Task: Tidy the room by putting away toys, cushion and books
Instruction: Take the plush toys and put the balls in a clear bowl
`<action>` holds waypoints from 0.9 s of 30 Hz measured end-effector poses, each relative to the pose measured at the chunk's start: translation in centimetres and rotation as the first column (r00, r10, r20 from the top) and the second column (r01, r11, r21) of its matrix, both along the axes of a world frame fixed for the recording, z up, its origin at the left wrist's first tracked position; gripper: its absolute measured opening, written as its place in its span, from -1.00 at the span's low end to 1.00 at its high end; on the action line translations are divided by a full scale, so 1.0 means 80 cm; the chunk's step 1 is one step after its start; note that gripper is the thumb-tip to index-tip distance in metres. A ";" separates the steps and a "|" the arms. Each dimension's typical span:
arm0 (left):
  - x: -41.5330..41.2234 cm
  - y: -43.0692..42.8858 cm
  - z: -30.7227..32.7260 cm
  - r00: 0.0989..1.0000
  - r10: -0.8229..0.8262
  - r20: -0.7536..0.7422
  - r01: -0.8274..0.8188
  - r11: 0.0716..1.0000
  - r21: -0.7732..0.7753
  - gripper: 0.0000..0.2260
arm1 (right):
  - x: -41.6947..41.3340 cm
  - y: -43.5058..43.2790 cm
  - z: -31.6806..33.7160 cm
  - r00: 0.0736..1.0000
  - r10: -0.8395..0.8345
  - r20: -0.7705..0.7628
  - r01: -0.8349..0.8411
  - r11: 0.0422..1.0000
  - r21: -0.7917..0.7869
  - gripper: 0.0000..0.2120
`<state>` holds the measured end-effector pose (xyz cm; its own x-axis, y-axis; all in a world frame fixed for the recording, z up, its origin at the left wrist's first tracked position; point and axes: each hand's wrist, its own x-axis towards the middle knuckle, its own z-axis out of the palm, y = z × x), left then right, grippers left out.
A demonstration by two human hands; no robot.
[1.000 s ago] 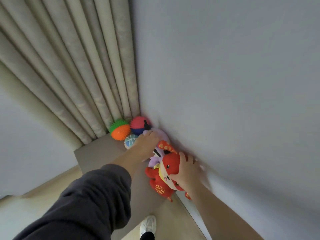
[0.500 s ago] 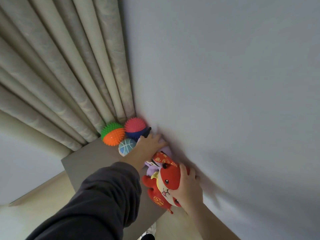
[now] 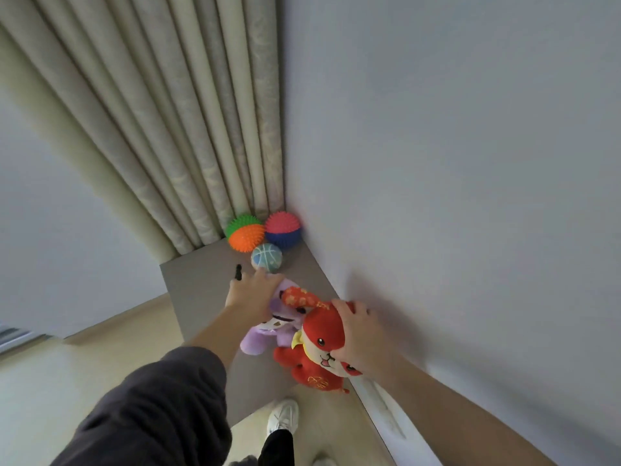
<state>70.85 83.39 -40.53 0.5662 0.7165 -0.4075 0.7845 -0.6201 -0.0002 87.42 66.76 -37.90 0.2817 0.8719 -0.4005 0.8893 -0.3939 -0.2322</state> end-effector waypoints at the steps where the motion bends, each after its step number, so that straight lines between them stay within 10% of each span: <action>1: -0.019 -0.013 0.004 0.999 0.044 0.003 -0.044 0.999 0.014 -0.39 | -0.001 -0.005 0.006 0.999 0.038 -0.009 -0.038 0.999 0.003 -0.20; 27: -0.450 -0.432 0.249 0.797 0.563 0.218 -0.604 0.729 0.323 -0.40 | -0.320 -0.119 0.238 0.724 0.665 0.180 -0.687 0.676 0.266 -0.20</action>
<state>34.88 48.86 -20.60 0.0094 0.9997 -0.0207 0.9995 -0.0100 -0.0290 61.79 57.24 -18.86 -0.4173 0.9036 -0.0966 0.9020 0.3989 -0.1650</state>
